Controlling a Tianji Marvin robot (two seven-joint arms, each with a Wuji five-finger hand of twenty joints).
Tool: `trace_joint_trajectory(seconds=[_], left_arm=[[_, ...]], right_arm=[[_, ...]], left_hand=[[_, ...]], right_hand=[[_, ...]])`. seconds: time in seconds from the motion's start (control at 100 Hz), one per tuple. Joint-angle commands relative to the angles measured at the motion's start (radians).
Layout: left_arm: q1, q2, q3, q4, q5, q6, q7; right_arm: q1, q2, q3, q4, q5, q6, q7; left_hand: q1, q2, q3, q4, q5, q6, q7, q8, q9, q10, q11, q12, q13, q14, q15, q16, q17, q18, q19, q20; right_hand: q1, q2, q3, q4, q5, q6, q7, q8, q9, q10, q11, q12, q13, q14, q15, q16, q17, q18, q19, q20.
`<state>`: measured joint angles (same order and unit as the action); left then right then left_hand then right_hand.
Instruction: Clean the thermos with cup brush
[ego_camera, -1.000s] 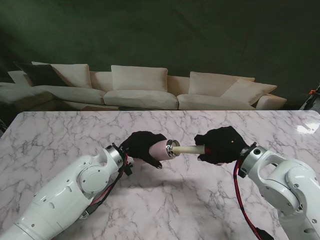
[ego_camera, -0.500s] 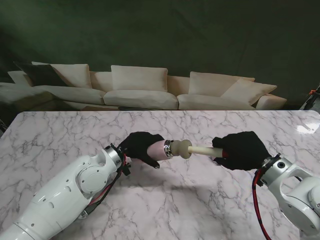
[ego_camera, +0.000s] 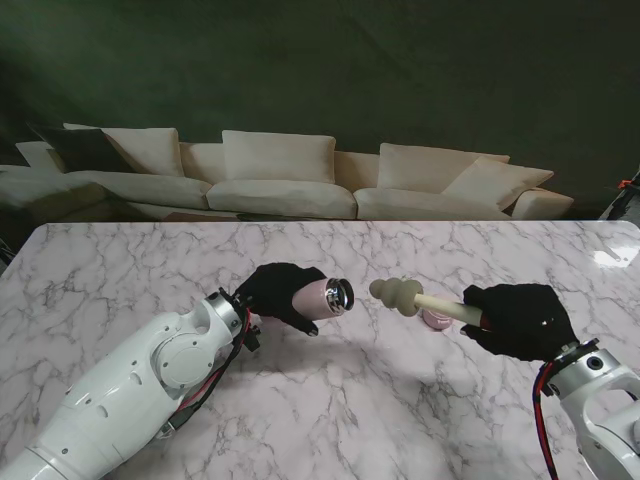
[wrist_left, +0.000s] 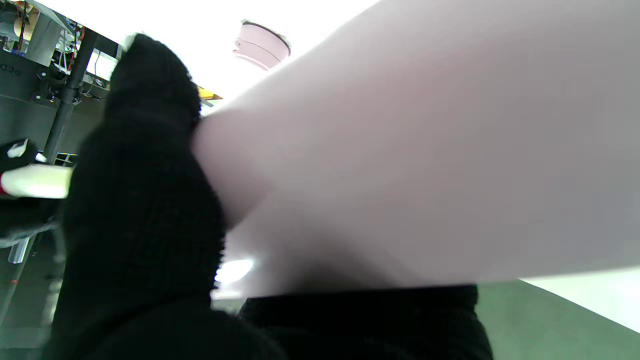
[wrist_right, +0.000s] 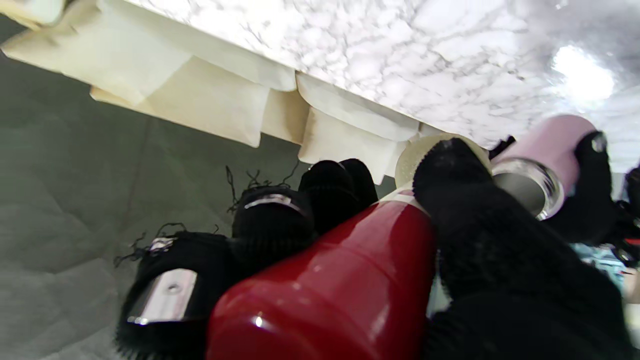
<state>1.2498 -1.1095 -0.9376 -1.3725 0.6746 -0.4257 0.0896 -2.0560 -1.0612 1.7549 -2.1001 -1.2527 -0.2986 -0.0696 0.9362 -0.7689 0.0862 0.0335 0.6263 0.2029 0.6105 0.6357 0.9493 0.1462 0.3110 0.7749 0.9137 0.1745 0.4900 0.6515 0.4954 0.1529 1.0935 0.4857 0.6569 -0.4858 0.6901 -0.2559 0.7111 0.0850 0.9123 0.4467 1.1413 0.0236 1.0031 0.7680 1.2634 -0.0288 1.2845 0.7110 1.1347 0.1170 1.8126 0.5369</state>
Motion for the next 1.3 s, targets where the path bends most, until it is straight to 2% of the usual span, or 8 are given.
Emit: trace_joint_trajectory(seconds=[0.0, 0.42, 0.61, 0.77, 0.93, 1.03, 1.15, 1.29], left_arm=[[-0.004, -0.004, 0.001, -0.006, -0.003, 0.002, -0.009], [-0.004, -0.007, 0.006, -0.011, -0.008, 0.006, -0.004], [0.001, -0.006, 0.005, -0.014, -0.012, 0.011, -0.009], [0.000, -0.006, 0.008, -0.014, -0.016, 0.014, -0.014], [-0.002, -0.007, 0.011, -0.014, -0.019, 0.014, -0.015], [-0.003, -0.006, 0.013, -0.015, -0.021, 0.015, -0.019], [-0.003, -0.006, 0.013, -0.017, -0.023, 0.016, -0.023], [-0.002, -0.005, 0.012, -0.020, -0.023, 0.016, -0.026]], right_arm=[[-0.002, -0.002, -0.020, 0.059, -0.001, 0.020, 0.008], [0.108, 0.011, -0.192, 0.270, 0.008, 0.184, 0.030], [0.143, 0.017, -0.254, 0.327, -0.005, 0.247, 0.044], [0.158, 0.020, -0.286, 0.346, -0.004, 0.279, 0.083], [0.168, 0.025, -0.305, 0.354, -0.008, 0.283, 0.128], [0.179, 0.029, -0.320, 0.368, -0.030, 0.279, 0.136], [0.195, 0.034, -0.340, 0.384, -0.056, 0.289, 0.152], [0.208, 0.037, -0.363, 0.396, -0.081, 0.309, 0.174]], left_hand=[[0.331, 0.510, 0.250, -0.009, 0.089, -0.193, 0.148, 0.031, 0.000, -0.044, 0.028, 0.006, 0.087, -0.066, 0.175, 0.048, 0.035, -0.098, 0.081, 0.033], [0.332, 0.510, 0.247, -0.008, 0.089, -0.193, 0.147, 0.032, 0.000, -0.045, 0.028, 0.005, 0.087, -0.065, 0.176, 0.049, 0.034, -0.097, 0.082, 0.034], [0.332, 0.509, 0.248, -0.007, 0.092, -0.193, 0.147, 0.032, 0.002, -0.046, 0.028, 0.005, 0.088, -0.064, 0.178, 0.049, 0.034, -0.094, 0.084, 0.035], [0.331, 0.509, 0.248, -0.007, 0.092, -0.194, 0.147, 0.032, 0.002, -0.045, 0.027, 0.005, 0.087, -0.064, 0.178, 0.049, 0.035, -0.096, 0.085, 0.035], [0.332, 0.509, 0.248, -0.007, 0.091, -0.192, 0.146, 0.032, 0.002, -0.044, 0.027, 0.005, 0.087, -0.062, 0.179, 0.049, 0.034, -0.094, 0.085, 0.035], [0.332, 0.508, 0.248, -0.007, 0.092, -0.192, 0.146, 0.032, 0.002, -0.044, 0.028, 0.006, 0.087, -0.062, 0.180, 0.049, 0.033, -0.094, 0.086, 0.035], [0.332, 0.509, 0.249, -0.007, 0.092, -0.193, 0.147, 0.032, 0.001, -0.044, 0.027, 0.006, 0.087, -0.062, 0.180, 0.049, 0.033, -0.093, 0.086, 0.035], [0.332, 0.508, 0.249, -0.007, 0.092, -0.193, 0.147, 0.033, 0.002, -0.045, 0.028, 0.006, 0.086, -0.061, 0.181, 0.050, 0.032, -0.093, 0.088, 0.036]], right_hand=[[0.195, 0.113, 0.197, 0.043, 0.084, -0.250, 0.077, -0.029, 0.025, 0.006, -0.024, -0.013, 0.058, -0.094, 0.220, 0.060, 0.044, -0.029, 0.142, -0.004], [0.193, 0.116, 0.192, 0.041, 0.073, -0.248, 0.076, -0.051, 0.010, 0.017, -0.065, -0.068, 0.058, -0.054, 0.160, 0.035, 0.034, 0.026, 0.091, -0.025], [0.198, 0.133, 0.161, 0.044, 0.032, -0.242, 0.055, -0.105, -0.024, 0.020, -0.094, -0.119, 0.056, -0.030, 0.077, -0.001, 0.022, 0.057, 0.032, -0.052], [0.201, 0.144, 0.140, 0.047, 0.003, -0.233, 0.041, -0.153, -0.046, 0.022, -0.125, -0.180, 0.052, 0.020, -0.032, -0.047, -0.006, 0.122, -0.044, -0.085], [0.202, 0.158, 0.135, 0.050, -0.031, -0.228, 0.006, -0.180, -0.082, 0.019, -0.164, -0.217, 0.030, 0.078, -0.259, -0.122, -0.163, 0.175, -0.155, -0.082], [0.201, 0.162, 0.148, 0.052, -0.038, -0.246, -0.017, -0.171, -0.124, 0.010, -0.213, -0.233, -0.051, 0.088, -0.379, -0.104, -0.284, 0.179, -0.242, -0.038], [0.194, 0.169, 0.137, 0.052, -0.065, -0.254, -0.037, -0.176, -0.203, 0.008, -0.276, -0.250, -0.164, 0.087, -0.472, -0.119, -0.401, 0.165, -0.294, -0.026], [0.180, 0.169, 0.058, 0.056, -0.128, -0.243, -0.028, -0.197, -0.329, 0.020, -0.303, -0.259, -0.310, 0.086, -0.527, -0.115, -0.517, 0.117, -0.351, 0.001]])
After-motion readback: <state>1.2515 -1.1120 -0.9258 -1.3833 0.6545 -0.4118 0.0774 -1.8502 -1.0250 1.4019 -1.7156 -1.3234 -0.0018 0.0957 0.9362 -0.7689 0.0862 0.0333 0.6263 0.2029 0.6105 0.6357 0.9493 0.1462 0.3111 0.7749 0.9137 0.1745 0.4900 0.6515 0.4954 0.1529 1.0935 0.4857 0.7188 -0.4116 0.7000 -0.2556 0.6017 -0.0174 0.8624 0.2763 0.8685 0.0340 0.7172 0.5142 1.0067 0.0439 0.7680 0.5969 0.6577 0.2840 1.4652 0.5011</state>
